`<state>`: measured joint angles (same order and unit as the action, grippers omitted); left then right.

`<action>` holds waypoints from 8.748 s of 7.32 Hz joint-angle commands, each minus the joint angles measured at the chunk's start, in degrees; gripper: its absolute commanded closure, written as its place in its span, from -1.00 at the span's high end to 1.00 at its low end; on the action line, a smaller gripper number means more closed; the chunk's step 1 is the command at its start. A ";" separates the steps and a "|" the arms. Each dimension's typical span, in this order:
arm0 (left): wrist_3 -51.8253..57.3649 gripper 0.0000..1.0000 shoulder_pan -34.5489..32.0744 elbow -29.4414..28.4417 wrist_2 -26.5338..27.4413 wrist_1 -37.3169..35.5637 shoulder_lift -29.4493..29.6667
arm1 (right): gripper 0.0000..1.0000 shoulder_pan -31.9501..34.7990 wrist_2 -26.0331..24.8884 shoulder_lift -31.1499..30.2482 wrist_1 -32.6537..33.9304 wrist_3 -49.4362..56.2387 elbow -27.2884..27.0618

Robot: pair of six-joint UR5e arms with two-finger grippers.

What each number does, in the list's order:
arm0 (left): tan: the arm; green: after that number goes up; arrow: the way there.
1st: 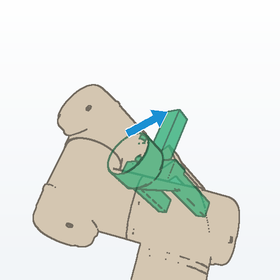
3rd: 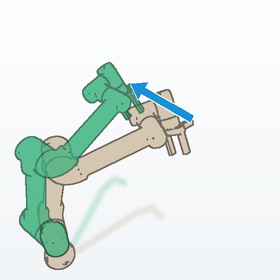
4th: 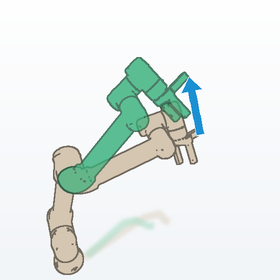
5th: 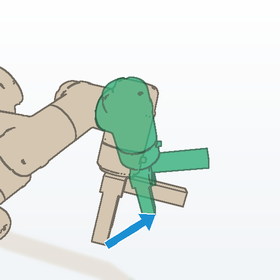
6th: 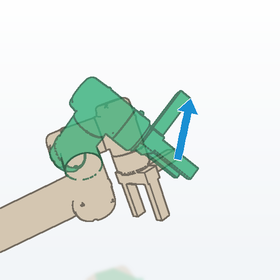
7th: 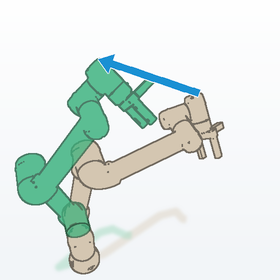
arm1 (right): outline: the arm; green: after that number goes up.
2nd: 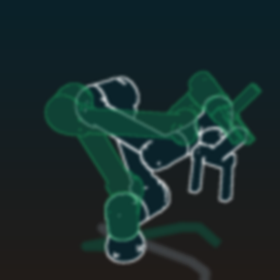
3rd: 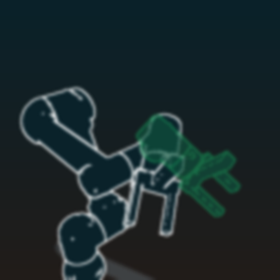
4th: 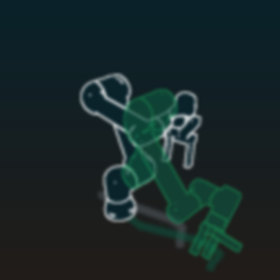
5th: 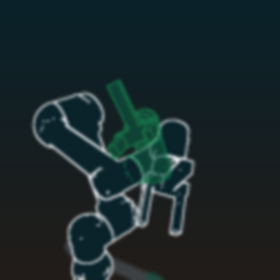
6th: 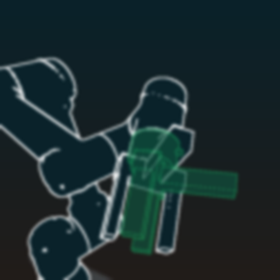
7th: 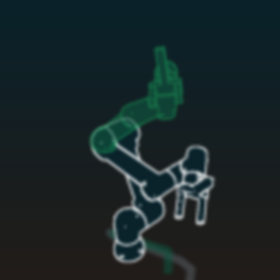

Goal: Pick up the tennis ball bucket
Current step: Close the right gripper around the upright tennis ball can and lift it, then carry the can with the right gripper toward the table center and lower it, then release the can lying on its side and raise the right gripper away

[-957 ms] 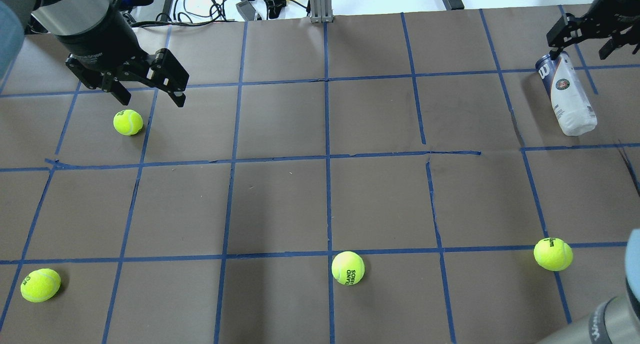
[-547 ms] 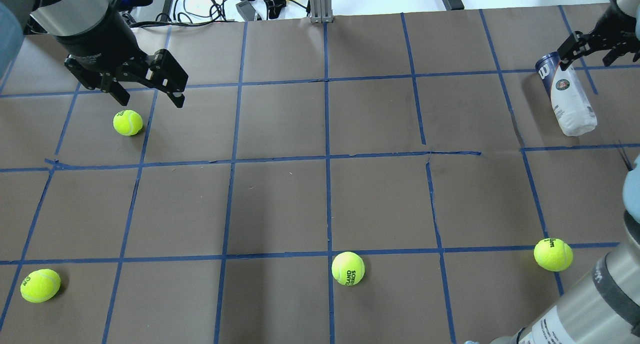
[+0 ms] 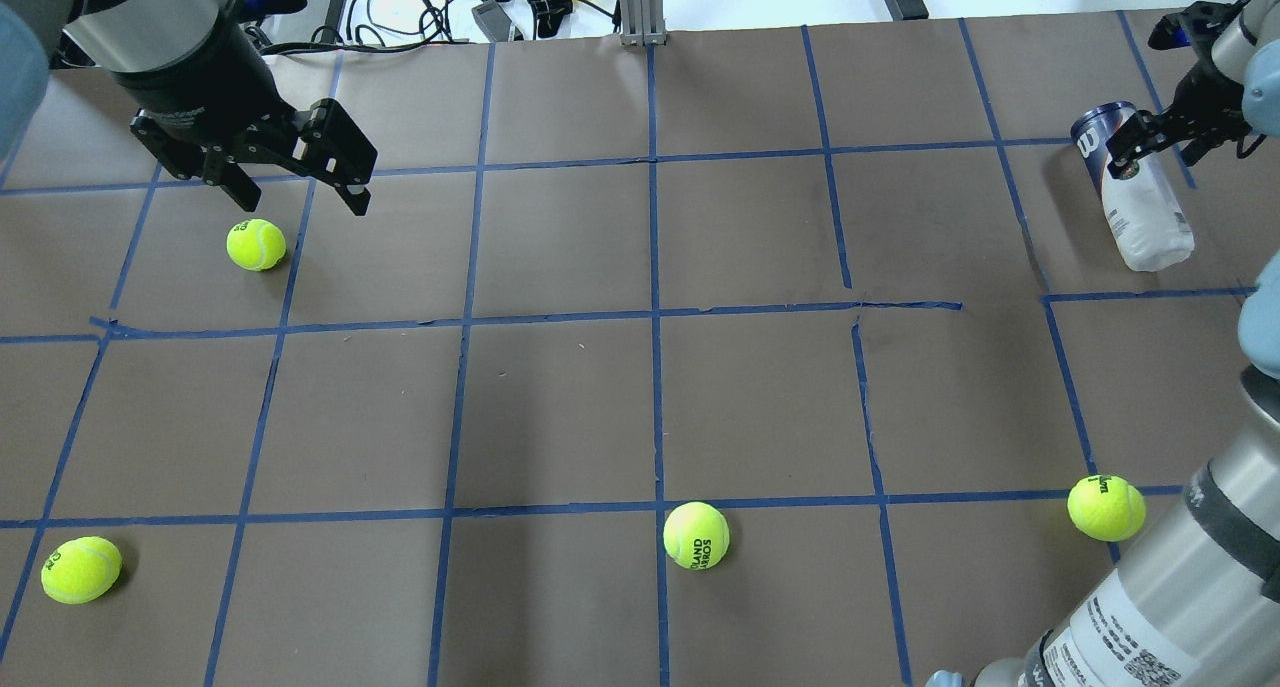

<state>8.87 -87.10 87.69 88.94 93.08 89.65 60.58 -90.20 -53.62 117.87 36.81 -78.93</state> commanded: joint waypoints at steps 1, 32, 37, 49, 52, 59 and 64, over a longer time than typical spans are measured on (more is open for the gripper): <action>0.01 1.00 0.09 0.03 0.00 -0.09 0.00 | 1.00 -0.11 0.29 2.02 1.90 0.54 -0.25; 1.42 1.00 9.93 3.37 0.17 -5.01 1.94 | -0.04 41.44 2.84 -9.22 12.46 6.57 -10.01; 0.55 1.00 9.93 3.54 0.09 -4.48 1.14 | 0.01 52.87 -0.48 -6.67 17.03 17.42 -13.53; 1.33 1.00 10.11 3.63 0.35 -5.19 2.20 | 1.00 58.51 -2.17 -0.17 28.64 17.07 -14.06; 1.59 1.00 10.20 4.24 0.53 -5.19 2.29 | 1.00 59.30 -1.73 -0.86 28.38 16.89 -14.06; 1.24 1.00 10.72 4.86 -3.22 -6.23 3.68 | 0.98 43.70 0.47 -20.71 6.87 16.45 -13.88; 1.15 1.00 10.64 12.42 -27.04 -26.24 13.69 | 1.00 31.63 0.48 -33.91 -9.47 -7.83 -13.36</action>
<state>10.06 -76.45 99.43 66.82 71.72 100.56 94.79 -89.00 -85.43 112.97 37.30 -92.59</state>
